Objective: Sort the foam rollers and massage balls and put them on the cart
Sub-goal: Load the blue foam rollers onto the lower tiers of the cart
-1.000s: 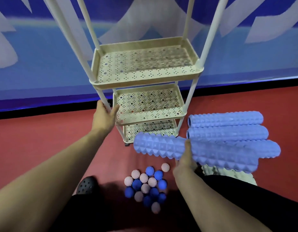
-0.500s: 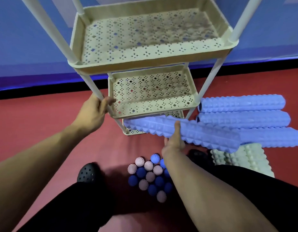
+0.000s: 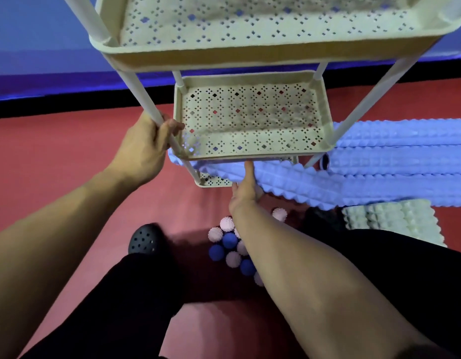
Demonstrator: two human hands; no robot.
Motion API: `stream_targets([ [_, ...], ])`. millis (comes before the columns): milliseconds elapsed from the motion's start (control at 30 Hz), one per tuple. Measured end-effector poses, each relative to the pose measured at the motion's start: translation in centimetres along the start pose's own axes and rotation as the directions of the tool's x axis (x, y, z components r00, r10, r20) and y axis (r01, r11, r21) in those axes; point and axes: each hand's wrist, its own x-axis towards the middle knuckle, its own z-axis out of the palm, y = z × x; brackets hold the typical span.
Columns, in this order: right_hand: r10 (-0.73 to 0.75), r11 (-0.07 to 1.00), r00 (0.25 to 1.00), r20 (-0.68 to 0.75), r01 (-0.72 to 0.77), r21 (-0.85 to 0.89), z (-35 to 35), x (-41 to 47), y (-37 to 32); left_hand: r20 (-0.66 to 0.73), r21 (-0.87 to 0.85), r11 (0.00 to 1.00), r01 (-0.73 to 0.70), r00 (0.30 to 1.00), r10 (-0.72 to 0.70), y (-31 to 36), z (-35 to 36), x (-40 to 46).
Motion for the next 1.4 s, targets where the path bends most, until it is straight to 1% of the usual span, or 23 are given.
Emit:
stream_targets([
  [100, 0.031, 0.996, 0.997, 0.065, -0.025, -0.087, 0.4, 0.4, 1.0, 0.003, -0.031, 0.999, 0.009, 1.0, -0.009, -0.3, 0.1, 0.2],
  [167, 0.029, 0.997, 0.996, 0.086, -0.023, -0.072, 0.6, 1.0, 1.4, 0.003, -0.044, 0.999, 0.002, 1.0, -0.002, -0.2, 0.1, 0.3],
  [300, 0.019, 0.997, 0.998, 0.067, -0.014, -0.081, 1.5, 1.4, 2.9, -0.009, -0.077, 0.997, -0.01, 1.0, 0.009, -0.2, 0.3, 0.4],
  [367, 0.022, 0.996, 0.995, 0.1, -0.014, -0.083, 2.0, 1.2, 4.0, -0.01, -0.078, 0.997, -0.014, 1.0, 0.014, -0.2, 0.3, 0.5],
  [400, 0.031, 0.989, 0.991, 0.13, -0.011, -0.147, 2.1, 1.0, 4.4, -0.008, -0.076, 0.997, -0.015, 1.0, 0.015, -0.3, 0.3, 0.5],
  [433, 0.054, 0.965, 0.984, 0.172, -0.007, -0.262, 1.9, 0.8, 4.6, -0.006, -0.071, 0.997, -0.016, 1.0, 0.016, -0.3, 0.3, 0.5],
  [500, 0.144, 0.874, 0.96, 0.241, -0.009, -0.485, 1.3, 0.9, 4.9, -0.006, -0.056, 0.998, -0.021, 1.0, 0.021, -0.2, 0.3, 0.5],
  [567, 0.189, 0.823, 0.95, 0.248, -0.016, -0.568, 0.6, 1.2, 4.9, -0.013, -0.046, 0.999, -0.027, 1.0, 0.026, -0.2, 0.3, 0.5],
  [633, 0.164, 0.832, 0.961, 0.224, -0.013, -0.554, -0.4, 1.4, 4.5, -0.015, -0.037, 0.999, -0.026, 1.0, 0.026, -0.1, 0.2, 0.5],
  [733, 0.054, 0.836, 0.98, 0.191, 0.06, -0.545, -2.5, 1.4, 3.1, -0.025, -0.04, 0.999, -0.012, 1.0, 0.011, 0.1, 0.3, 0.5],
  [833, -0.016, 0.884, 0.99, 0.141, 0.081, -0.461, -4.5, 1.1, 0.8, -0.038, 0.008, 1.0, -0.021, 0.999, 0.021, 0.1, 0.5, 0.3],
  [867, -0.017, 0.903, 0.992, 0.127, 0.07, -0.423, -4.9, 0.9, -0.1, -0.042, 0.017, 1.0, -0.021, 0.999, 0.021, 0.1, 0.6, 0.2],
  [933, 0.038, 0.951, 0.996, 0.081, -0.011, -0.308, -5.2, 0.5, -2.1, -0.048, 0.022, 1.0, -0.008, 0.999, 0.009, 0.3, 0.6, 0.0],
  [1000, 0.091, 0.976, 0.994, 0.062, -0.077, -0.205, -5.1, 0.4, -3.9, -0.046, 0.02, 1.0, 0.002, 0.999, -0.002, 0.5, 0.6, -0.1],
  [1100, 0.128, 0.982, 0.991, 0.035, -0.121, -0.148, -5.2, 1.2, -6.1, -0.049, 0.047, 0.999, 0.004, 0.999, -0.002, 0.7, 0.6, -0.2],
  [1233, 0.12, 0.986, 0.992, 0.042, -0.114, -0.123, -5.2, 1.4, -6.7, -0.056, 0.07, 0.998, -0.007, 0.998, 0.011, 0.8, 0.7, -0.2],
  [1400, 0.065, 0.993, 0.998, 0.014, -0.064, -0.097, -4.7, 0.8, -6.2, -0.068, 0.074, 0.997, -0.007, 0.998, 0.012, 0.6, 0.8, -0.2],
])
